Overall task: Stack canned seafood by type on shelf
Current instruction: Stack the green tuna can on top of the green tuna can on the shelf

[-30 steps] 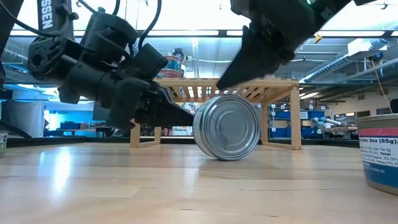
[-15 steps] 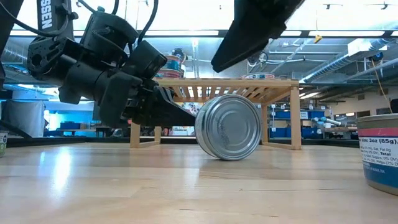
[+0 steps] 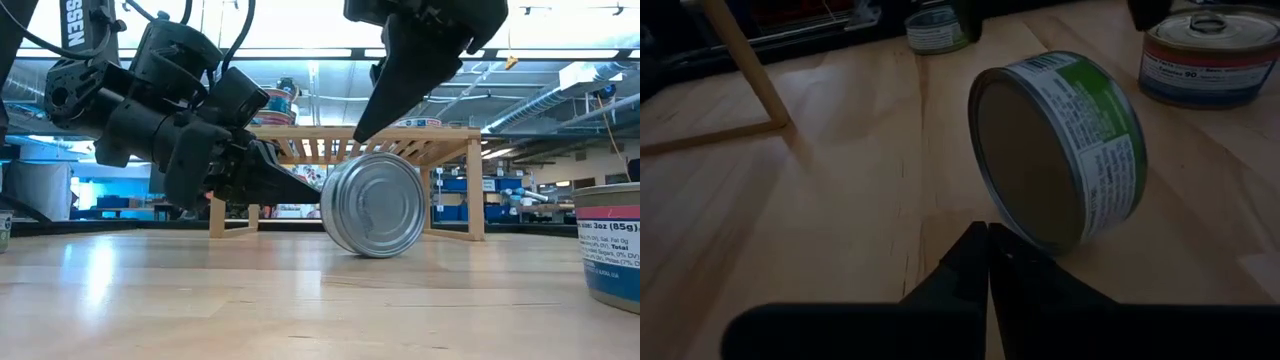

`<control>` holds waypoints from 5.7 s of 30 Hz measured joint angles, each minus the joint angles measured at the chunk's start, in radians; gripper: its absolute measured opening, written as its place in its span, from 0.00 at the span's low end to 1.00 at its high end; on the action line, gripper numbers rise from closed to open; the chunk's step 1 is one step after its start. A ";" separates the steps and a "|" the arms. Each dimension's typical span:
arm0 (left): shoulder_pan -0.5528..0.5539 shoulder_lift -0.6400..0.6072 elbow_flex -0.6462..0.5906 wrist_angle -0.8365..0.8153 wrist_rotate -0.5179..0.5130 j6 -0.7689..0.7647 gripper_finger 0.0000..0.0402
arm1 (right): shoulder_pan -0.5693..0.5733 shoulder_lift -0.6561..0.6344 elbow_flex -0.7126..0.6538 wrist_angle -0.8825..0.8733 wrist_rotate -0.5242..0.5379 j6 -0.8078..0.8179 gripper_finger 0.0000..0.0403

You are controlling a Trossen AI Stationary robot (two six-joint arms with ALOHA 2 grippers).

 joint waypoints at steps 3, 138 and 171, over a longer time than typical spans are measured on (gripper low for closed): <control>0.000 0.000 0.000 -0.001 0.000 0.004 0.04 | 0.000 0.000 0.000 -0.002 -0.001 -0.041 0.68; 0.000 0.000 0.001 -0.033 -0.010 0.011 0.04 | -0.440 -0.175 0.099 -0.463 0.715 -0.562 0.70; 0.000 0.000 0.001 -0.034 -0.010 0.011 0.04 | -0.515 -0.175 0.278 -0.611 0.498 -0.402 0.48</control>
